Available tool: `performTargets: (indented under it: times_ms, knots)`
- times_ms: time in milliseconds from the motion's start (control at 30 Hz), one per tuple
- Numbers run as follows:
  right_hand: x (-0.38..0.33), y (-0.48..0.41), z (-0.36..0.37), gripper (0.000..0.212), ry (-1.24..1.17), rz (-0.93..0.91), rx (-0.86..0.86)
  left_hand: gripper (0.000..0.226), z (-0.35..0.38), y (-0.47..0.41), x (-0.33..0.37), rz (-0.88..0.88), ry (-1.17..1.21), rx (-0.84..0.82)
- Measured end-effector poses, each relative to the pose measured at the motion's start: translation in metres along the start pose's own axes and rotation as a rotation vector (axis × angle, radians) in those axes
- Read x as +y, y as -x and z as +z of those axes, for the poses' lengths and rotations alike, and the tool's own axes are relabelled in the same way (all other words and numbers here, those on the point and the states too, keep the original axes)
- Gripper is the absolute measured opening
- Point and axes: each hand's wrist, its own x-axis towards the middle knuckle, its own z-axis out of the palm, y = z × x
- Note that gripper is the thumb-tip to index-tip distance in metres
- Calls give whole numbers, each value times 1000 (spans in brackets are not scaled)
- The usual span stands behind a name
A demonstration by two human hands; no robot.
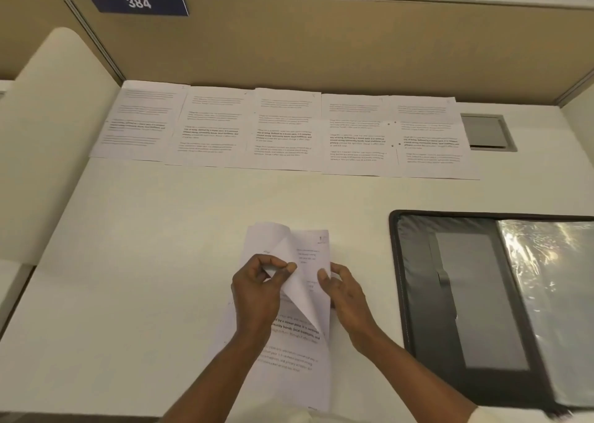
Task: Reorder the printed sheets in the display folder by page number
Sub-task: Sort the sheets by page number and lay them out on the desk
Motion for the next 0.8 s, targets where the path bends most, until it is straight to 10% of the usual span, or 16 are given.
performTargets:
  times_ms: [400, 633, 800]
  knots:
    - [13, -15, -6, 11, -76, -81, 562, 17, -30, -20, 0, 13, -30, -55]
    - [25, 8, 1, 90, 257, -413, 381, 30, -28, -13, 1, 23, -32, -64]
    - [47, 9, 8, 39, 292, -451, 373, 30, -22, -14, -5, -14, -26, -76]
